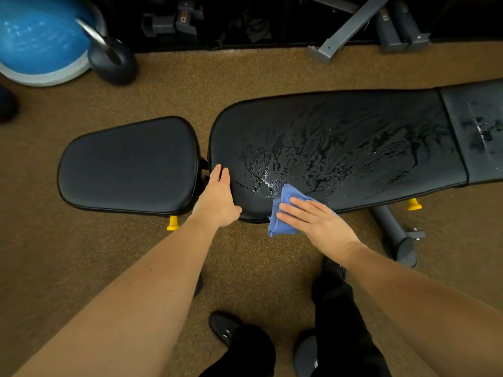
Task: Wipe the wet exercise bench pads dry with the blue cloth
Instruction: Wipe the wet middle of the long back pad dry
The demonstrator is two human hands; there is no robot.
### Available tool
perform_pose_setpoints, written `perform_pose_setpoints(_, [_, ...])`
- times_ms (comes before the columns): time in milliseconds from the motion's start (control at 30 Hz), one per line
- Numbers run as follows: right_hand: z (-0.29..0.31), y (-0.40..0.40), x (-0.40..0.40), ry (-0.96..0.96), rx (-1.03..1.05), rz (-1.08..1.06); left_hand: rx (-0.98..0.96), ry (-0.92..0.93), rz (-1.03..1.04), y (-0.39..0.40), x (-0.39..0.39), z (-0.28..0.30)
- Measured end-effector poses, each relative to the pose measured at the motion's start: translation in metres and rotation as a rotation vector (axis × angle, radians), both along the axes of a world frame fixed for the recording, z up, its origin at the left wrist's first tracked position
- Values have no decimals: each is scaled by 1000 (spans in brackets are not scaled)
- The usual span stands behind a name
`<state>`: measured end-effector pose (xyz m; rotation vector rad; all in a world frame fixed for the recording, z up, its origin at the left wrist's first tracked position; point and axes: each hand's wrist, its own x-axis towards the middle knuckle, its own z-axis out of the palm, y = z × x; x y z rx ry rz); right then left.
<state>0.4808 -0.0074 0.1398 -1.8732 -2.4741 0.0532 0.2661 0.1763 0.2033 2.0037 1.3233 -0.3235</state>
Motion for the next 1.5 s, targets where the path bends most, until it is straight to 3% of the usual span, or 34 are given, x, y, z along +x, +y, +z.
perform_pose_setpoints(267, [8, -18, 34, 45, 32, -102, 54, -4, 23, -4, 2, -2])
perform_pose_setpoints(400, [32, -24, 26, 283, 263, -430, 71, -38, 105, -14, 13, -3])
perform_pose_setpoints(500, [40, -12, -11, 266, 318, -550, 55, -47, 157, -20, 20, -7])
perform_pose_setpoints(700, [4, 3, -69, 256, 71, -422, 71, -31, 182, -19, 23, -14])
perform_pose_setpoints(900, [4, -12, -15, 124, 35, -208, 47, -21, 186, -20, 23, -13])
perform_pose_setpoints(1367, [18, -62, 77, 47, 74, -431, 48, 2, 156, -22, 21, -6])
perform_pose_setpoints(1500, [23, -72, 101, 53, 123, -511, 347, -20, -115, -31, 25, -2])
